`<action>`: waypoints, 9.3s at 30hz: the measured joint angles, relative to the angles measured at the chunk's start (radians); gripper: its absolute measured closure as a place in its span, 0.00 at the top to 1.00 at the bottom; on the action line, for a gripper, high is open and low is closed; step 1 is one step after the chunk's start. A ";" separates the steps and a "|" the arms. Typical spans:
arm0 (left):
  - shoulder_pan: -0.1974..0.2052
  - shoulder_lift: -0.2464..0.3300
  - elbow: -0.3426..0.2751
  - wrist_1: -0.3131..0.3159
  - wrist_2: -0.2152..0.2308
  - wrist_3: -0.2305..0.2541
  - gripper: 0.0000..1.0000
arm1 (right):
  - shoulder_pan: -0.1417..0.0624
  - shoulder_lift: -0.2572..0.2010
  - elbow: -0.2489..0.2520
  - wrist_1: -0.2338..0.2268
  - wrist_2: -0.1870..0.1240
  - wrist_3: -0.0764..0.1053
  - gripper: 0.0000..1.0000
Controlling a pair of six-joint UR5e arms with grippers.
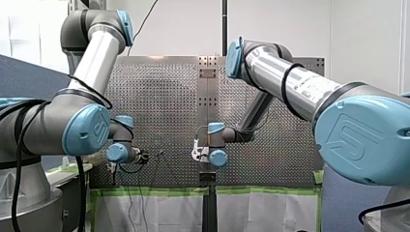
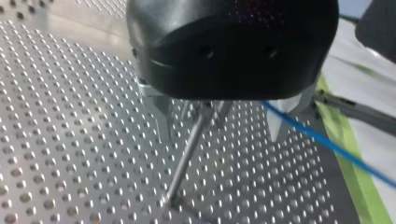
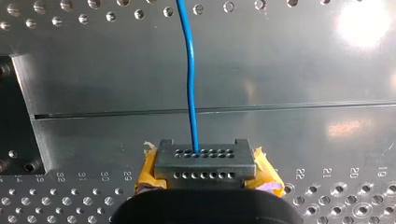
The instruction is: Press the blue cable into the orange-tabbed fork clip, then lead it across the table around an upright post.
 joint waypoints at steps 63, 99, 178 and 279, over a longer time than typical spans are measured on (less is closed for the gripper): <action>-0.041 0.042 -0.145 0.204 -0.001 0.008 1.00 | 0.004 0.001 0.000 0.012 -0.005 0.004 0.00; -0.086 0.042 -0.136 0.147 -0.028 0.059 1.00 | 0.002 0.001 0.000 0.032 -0.006 -0.001 0.00; -0.366 -0.159 0.267 -0.008 -0.450 0.009 1.00 | -0.016 0.003 0.000 0.053 -0.011 -0.012 0.00; -0.434 0.012 0.462 -0.360 -0.594 0.026 0.01 | -0.058 -0.220 0.000 0.226 -0.017 -0.040 0.00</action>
